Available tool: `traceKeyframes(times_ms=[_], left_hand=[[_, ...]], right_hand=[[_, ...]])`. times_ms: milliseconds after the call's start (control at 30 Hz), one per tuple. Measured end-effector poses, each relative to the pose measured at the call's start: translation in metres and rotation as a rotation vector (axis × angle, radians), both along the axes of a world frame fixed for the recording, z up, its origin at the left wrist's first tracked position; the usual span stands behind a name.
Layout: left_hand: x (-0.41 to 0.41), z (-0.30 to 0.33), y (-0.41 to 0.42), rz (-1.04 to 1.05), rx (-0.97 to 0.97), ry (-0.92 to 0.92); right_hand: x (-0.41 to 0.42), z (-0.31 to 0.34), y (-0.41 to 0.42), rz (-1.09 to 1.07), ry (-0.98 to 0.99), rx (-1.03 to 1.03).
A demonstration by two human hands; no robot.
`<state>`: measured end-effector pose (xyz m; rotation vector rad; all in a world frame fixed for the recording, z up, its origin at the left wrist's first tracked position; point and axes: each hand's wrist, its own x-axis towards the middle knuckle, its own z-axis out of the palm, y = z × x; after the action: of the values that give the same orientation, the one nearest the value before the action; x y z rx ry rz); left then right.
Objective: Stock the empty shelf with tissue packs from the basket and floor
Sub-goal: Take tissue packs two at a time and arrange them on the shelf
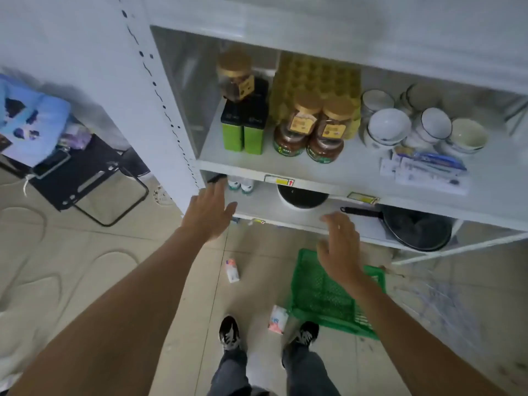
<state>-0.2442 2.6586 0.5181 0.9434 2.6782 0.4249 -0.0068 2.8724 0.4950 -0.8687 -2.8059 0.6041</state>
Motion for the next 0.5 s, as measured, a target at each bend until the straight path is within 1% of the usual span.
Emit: traceKeyframes(times_ms=[100, 200, 300, 400, 500], left_hand=[[0.03, -0.054, -0.016, 0.096, -0.062, -0.262], [0.062, -0.11, -0.025, 0.136, -0.1, -0.42], [0.095, -0.168, -0.039, 0.203, -0.13, -0.547], [0.124, -0.228, -0.057, 0.244, -0.212, -0.639], [0.141, -0.28, -0.071, 0.299, -0.263, -0.705]], right_hand=[[0.043, -0.047, -0.028, -0.036, -0.302, -0.13], [0.086, -0.096, -0.053, -0.115, -0.506, -0.2], [0.122, -0.143, -0.076, -0.12, -0.659, -0.29], [0.151, -0.189, -0.092, -0.089, -0.788, -0.376], [0.166, -0.233, -0.095, -0.02, -0.91, -0.431]])
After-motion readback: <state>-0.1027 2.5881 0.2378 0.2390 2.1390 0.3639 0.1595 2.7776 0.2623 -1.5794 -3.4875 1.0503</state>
